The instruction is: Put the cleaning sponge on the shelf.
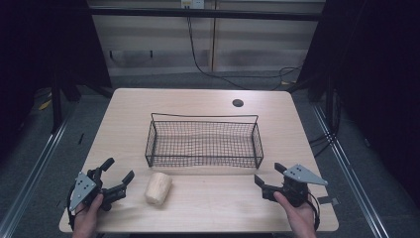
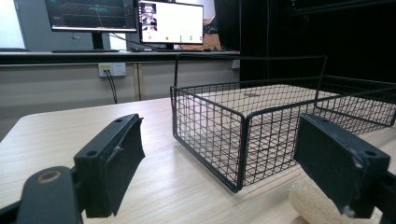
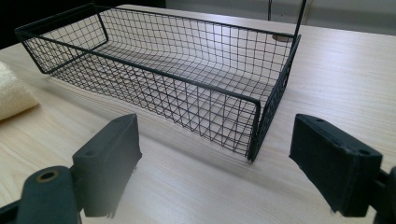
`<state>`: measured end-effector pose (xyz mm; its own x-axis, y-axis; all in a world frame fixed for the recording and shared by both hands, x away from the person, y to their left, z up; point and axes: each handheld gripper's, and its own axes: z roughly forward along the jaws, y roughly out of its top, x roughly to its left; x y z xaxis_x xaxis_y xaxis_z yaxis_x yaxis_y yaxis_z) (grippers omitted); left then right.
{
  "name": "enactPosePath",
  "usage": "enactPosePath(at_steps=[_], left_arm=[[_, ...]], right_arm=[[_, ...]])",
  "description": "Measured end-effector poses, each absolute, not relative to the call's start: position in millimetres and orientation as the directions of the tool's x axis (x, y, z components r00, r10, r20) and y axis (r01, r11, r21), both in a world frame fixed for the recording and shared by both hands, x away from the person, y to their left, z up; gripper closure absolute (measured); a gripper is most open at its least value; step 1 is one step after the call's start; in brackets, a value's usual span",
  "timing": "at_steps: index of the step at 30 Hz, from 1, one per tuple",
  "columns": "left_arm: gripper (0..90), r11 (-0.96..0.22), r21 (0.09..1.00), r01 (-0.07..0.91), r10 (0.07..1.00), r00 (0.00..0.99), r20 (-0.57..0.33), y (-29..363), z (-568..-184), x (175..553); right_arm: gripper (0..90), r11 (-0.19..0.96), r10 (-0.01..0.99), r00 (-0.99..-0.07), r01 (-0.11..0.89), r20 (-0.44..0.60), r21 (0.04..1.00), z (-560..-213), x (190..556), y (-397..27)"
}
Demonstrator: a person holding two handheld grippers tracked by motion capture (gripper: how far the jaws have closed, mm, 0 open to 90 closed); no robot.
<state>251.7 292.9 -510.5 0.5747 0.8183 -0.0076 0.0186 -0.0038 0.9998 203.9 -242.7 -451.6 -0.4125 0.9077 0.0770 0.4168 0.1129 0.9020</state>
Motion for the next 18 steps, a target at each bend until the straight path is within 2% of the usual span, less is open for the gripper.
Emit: enactPosePath(at_steps=[12,18], left_arm=[[15.4,0.006,1.000,0.021,0.821,0.571,-0.017,292.3,-510.5,251.9],[16.0,-0.029,0.995,0.098,0.824,0.565,-0.031,294.6,-507.6,254.2]], right_arm=[[15.6,0.123,0.904,-0.421,0.427,0.077,0.896,-452.1,203.5,-241.6],[15.6,0.120,0.902,-0.424,0.427,0.081,0.896,-452.3,204.0,-241.7]])
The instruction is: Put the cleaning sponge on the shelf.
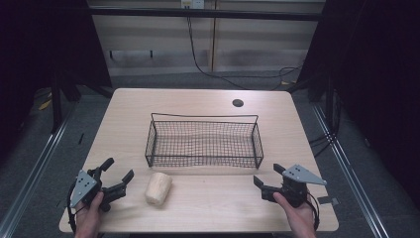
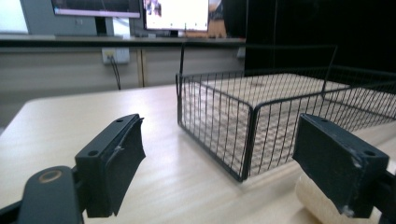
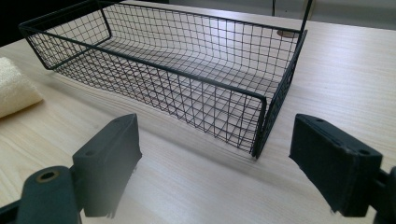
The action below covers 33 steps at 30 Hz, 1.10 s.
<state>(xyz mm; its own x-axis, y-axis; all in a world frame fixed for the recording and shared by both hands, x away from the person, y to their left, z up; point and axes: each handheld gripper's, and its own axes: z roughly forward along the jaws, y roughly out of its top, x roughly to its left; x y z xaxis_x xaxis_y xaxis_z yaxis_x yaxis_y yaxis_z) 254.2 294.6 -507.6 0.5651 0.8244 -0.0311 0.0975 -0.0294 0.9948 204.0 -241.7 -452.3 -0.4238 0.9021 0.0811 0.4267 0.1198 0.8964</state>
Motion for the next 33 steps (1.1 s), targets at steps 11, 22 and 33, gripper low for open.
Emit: enactPosePath(at_steps=[11,22,33], left_arm=[[15.4,-0.047,0.986,0.162,0.811,0.582,-0.057,298.0,-502.4,251.4],[20.1,-0.077,0.918,0.389,0.779,0.598,-0.188,299.8,-486.2,251.7],[26.3,-0.146,0.899,0.413,0.748,0.641,-0.173,297.3,-474.1,249.3]], right_arm=[[15.6,0.117,0.899,-0.429,0.432,0.089,0.894,-452.4,204.1,-241.1],[15.6,0.121,0.897,-0.434,0.435,0.089,0.892,-452.7,204.8,-240.6],[15.6,0.126,0.894,-0.439,0.437,0.089,0.890,-452.8,204.3,-240.0]])
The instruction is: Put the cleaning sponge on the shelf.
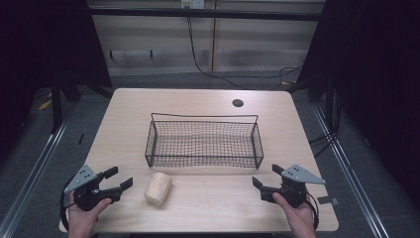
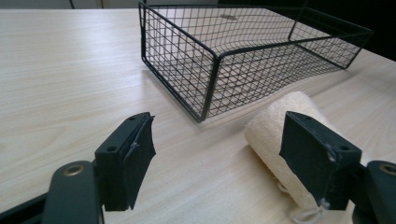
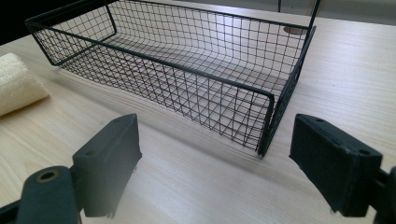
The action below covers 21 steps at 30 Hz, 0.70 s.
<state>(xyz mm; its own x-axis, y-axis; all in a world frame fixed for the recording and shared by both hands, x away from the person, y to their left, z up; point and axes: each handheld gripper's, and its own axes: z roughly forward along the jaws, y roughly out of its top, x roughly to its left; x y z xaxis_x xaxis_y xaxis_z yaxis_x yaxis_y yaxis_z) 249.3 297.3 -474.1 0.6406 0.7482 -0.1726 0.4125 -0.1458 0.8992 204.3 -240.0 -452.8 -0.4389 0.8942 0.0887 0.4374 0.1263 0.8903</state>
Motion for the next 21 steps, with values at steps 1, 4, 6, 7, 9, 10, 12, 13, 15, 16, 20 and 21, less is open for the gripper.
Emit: enactPosePath(at_steps=[1,4,6,7,9,10,12,13,15,16,20,21], left_arm=[[26.3,-0.156,0.892,0.424,0.745,0.644,-0.176,296.4,-472.6,249.1],[28.3,-0.178,0.878,0.444,0.739,0.650,-0.179,294.1,-470.4,248.8],[30.3,-0.189,0.860,0.474,0.737,0.647,-0.195,292.8,-469.5,249.3],[31.2,-0.208,0.842,0.498,0.730,0.652,-0.206,292.3,-468.5,249.6],[31.7,-0.210,0.835,0.508,0.728,0.652,-0.213,291.6,-467.8,249.5],[32.0,-0.216,0.819,0.531,0.727,0.648,-0.228,290.6,-466.8,250.1],[32.1,-0.227,0.809,0.542,0.721,0.652,-0.234,290.0,-466.0,250.7],[32.1,-0.239,0.793,0.560,0.713,0.655,-0.248,289.0,-463.8,252.4],[32.1,-0.260,0.777,0.574,0.703,0.664,-0.255,288.9,-461.2,254.1],[32.1,-0.269,0.773,0.575,0.698,0.669,-0.255,289.0,-459.8,255.2],[31.2,-0.293,0.738,0.607,0.701,0.662,-0.266,287.6,-453.5,260.6],[31.5,-0.293,0.738,0.607,0.701,0.662,-0.266,287.6,-453.5,260.6]], right_arm=[[15.6,0.128,0.894,-0.439,0.437,0.087,0.890,-452.8,204.4,-240.0],[15.6,0.129,0.894,-0.440,0.439,0.088,0.889,-452.9,204.5,-239.6],[15.6,0.133,0.893,-0.442,0.441,0.086,0.888,-453.0,204.4,-239.0],[15.6,0.134,0.893,-0.443,0.440,0.085,0.888,-452.9,204.3,-238.8],[15.6,0.136,0.891,-0.446,0.440,0.085,0.887,-453.0,204.3,-238.7],[15.6,0.140,0.889,-0.450,0.440,0.082,0.887,-453.1,204.5,-238.7],[15.6,0.138,0.890,-0.448,0.441,0.085,0.887,-453.1,204.6,-238.3],[15.6,0.137,0.888,-0.451,0.442,0.088,0.887,-453.3,204.9,-237.9],[15.6,0.139,0.887,-0.453,0.443,0.087,0.886,-453.4,205.1,-237.5],[15.6,0.139,0.887,-0.453,0.443,0.087,0.886,-453.4,205.1,-237.5],[15.6,0.149,0.884,-0.460,0.447,0.084,0.882,-453.7,205.2,-236.3],[15.6,0.151,0.881,-0.464,0.451,0.086,0.880,-454.1,205.5,-235.8]])
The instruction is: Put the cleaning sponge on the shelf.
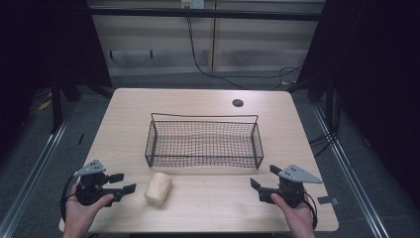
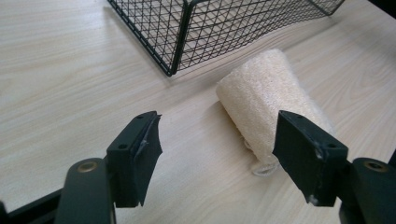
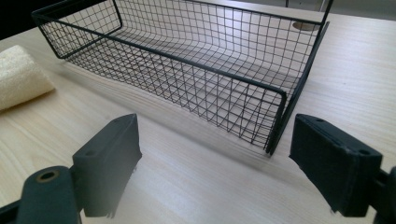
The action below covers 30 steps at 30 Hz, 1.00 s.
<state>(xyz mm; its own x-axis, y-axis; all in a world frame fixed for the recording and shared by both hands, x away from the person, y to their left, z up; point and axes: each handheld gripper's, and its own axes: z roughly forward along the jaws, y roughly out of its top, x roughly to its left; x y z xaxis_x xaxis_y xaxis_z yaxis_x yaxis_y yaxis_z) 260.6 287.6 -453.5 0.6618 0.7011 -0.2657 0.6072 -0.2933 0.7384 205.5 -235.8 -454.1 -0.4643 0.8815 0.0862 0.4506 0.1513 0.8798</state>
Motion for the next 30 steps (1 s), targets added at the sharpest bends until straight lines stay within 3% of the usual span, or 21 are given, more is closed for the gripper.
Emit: enactPosePath(at_steps=[8,14,30], left_arm=[[29.7,-0.349,0.664,0.662,0.682,0.665,-0.304,277.9,-448.2,265.9],[25.6,-0.378,0.634,0.674,0.675,0.670,-0.309,271.0,-440.7,269.9],[24.7,-0.453,0.574,0.682,0.646,0.695,-0.316,246.9,-431.8,270.0]], right_arm=[[15.6,0.169,0.875,-0.478,0.447,0.075,0.878,-454.4,206.0,-233.6],[15.6,0.170,0.873,-0.482,0.447,0.076,0.878,-454.2,206.0,-233.5],[15.6,0.175,0.871,-0.486,0.449,0.075,0.876,-454.0,205.9,-232.1]])
